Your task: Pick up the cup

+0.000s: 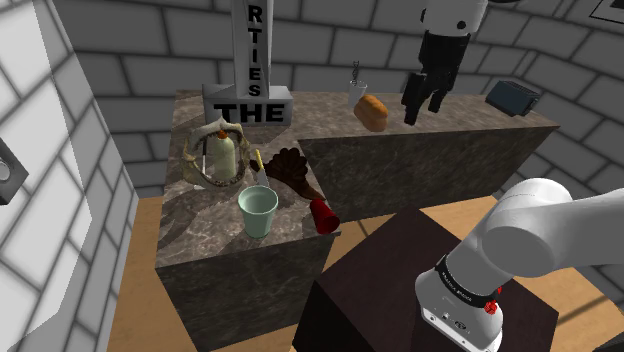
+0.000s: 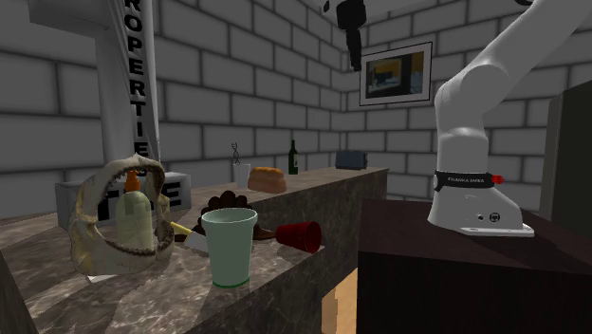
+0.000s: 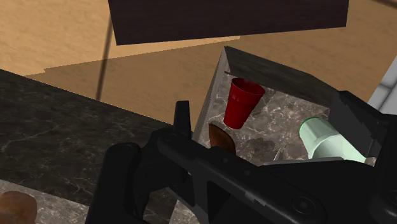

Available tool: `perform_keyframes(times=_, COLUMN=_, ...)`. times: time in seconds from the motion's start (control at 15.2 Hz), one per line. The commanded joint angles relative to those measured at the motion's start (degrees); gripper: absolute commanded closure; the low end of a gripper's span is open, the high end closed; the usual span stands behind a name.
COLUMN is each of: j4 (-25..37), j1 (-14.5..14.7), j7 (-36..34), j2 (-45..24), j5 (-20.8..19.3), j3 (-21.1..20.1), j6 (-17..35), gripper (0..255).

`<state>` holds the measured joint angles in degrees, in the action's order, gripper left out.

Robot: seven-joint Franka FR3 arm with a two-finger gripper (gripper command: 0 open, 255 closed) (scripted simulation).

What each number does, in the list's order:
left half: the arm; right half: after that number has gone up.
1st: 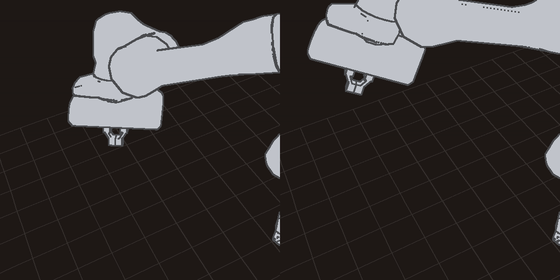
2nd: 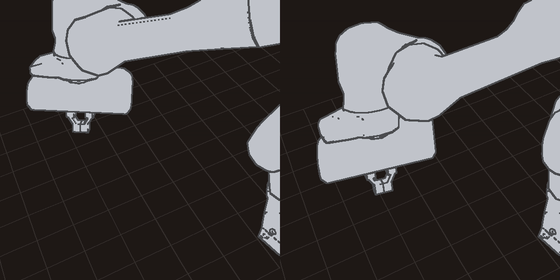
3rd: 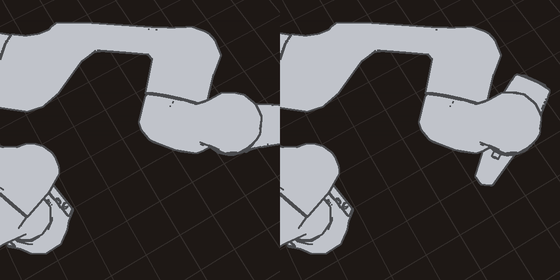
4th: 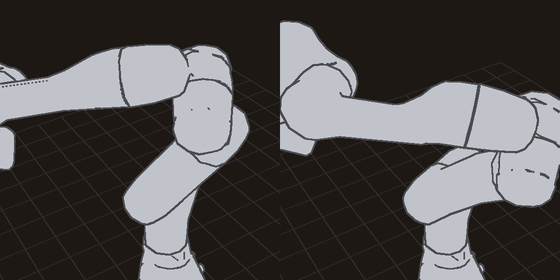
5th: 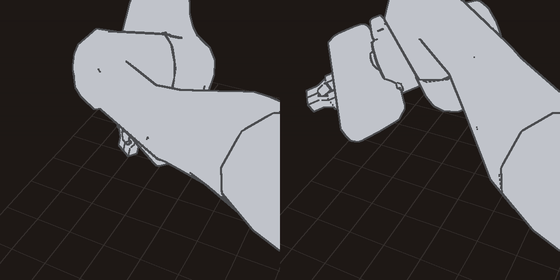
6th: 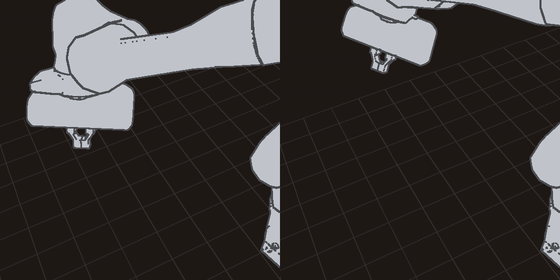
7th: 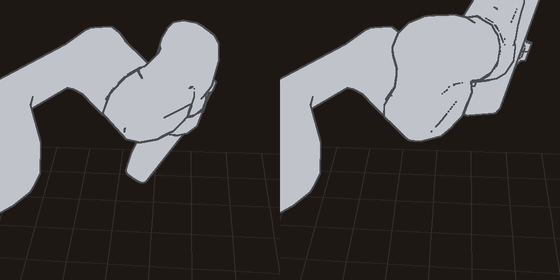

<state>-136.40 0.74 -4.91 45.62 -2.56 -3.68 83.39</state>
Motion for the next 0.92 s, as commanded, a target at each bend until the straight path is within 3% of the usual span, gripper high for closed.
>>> perform_keyframes(times=0.0, j4=0.0, j1=0.0, j7=0.0, j2=0.0, j5=0.0, j3=0.0, j6=0.0, gripper=0)
perform_keyframes(times=0.86, j4=-8.55, j1=-1.36, j7=-1.78, j2=-19.34, j5=2.61, j3=1.66, j6=24.88, gripper=0)
